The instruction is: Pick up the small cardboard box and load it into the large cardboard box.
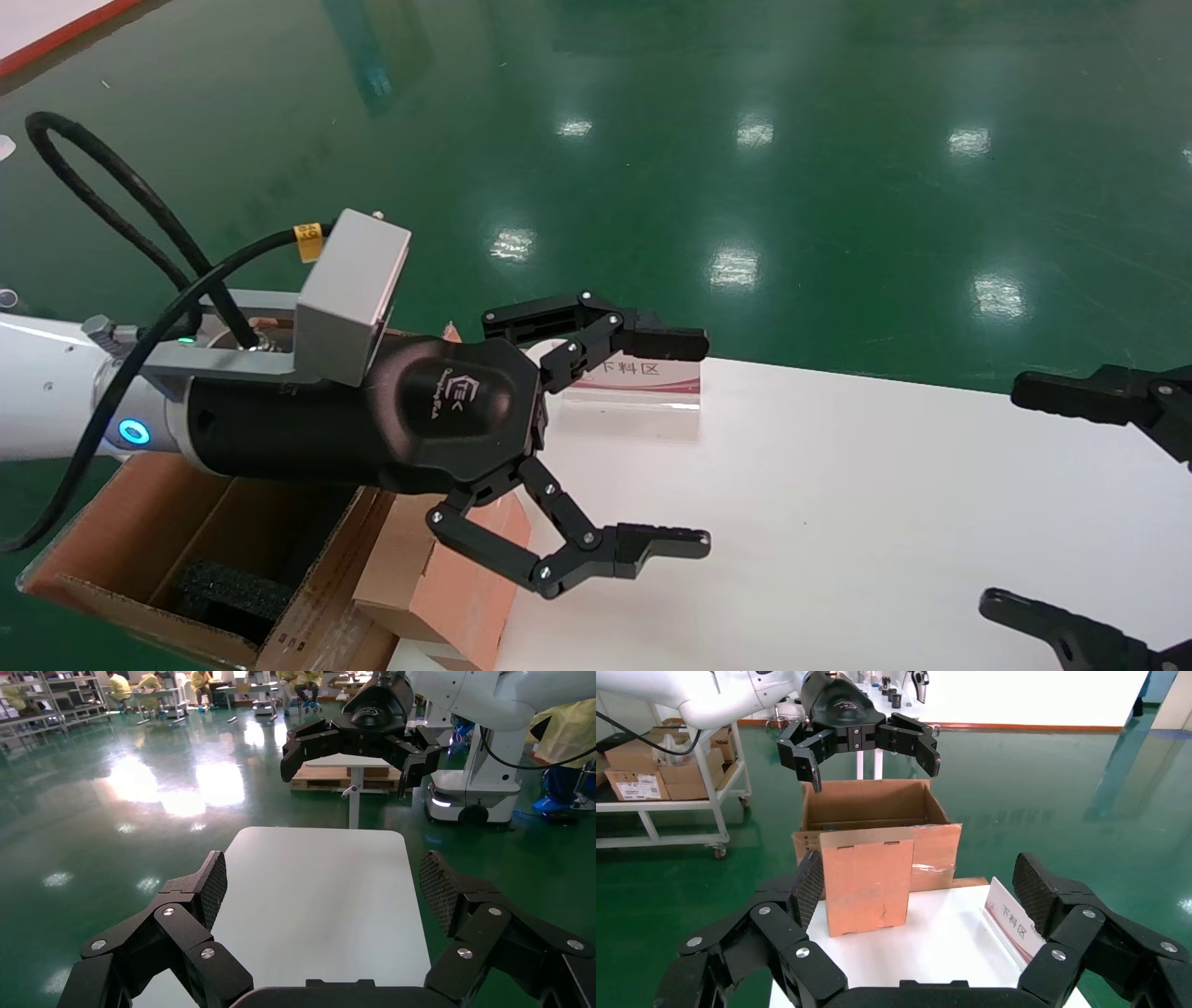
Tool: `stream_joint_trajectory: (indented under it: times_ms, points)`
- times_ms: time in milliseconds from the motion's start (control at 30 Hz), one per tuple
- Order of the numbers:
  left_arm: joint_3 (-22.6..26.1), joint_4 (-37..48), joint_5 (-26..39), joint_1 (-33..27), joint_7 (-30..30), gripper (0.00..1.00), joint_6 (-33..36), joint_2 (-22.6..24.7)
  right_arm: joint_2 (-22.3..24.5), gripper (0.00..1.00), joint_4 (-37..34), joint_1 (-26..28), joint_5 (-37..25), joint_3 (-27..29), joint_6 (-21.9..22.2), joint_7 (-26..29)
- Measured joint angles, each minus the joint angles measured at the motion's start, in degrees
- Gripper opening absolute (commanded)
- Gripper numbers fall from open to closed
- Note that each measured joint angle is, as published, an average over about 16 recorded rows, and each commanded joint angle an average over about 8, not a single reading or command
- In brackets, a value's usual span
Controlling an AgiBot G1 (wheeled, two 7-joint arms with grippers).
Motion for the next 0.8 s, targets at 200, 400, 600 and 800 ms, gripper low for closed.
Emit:
stream_joint_trajectory:
  times_ms: [200,400,600,800]
  points:
    - [0.0,0.0,0.0,0.0,0.0,1.00,0.0,0.0,0.0,1.00,0.0,0.0,0.0,0.0,0.0,0.0]
    - [0.0,0.0,0.0,0.0,0.0,1.00,0.0,0.0,0.0,1.00,0.0,0.0,0.0,0.0,0.0,0.0]
    - [0.0,0.0,0.0,0.0,-0.1,1.00,0.0,0.0,0.0,1.00,0.0,0.0,0.0,0.0,0.0,0.0]
    - [1.1,-0.3,2.0,-0.5,-2.4,1.00,-1.6,0.0,0.0,1.00,0.0,0.0,0.0,0.0,0.0,0.0]
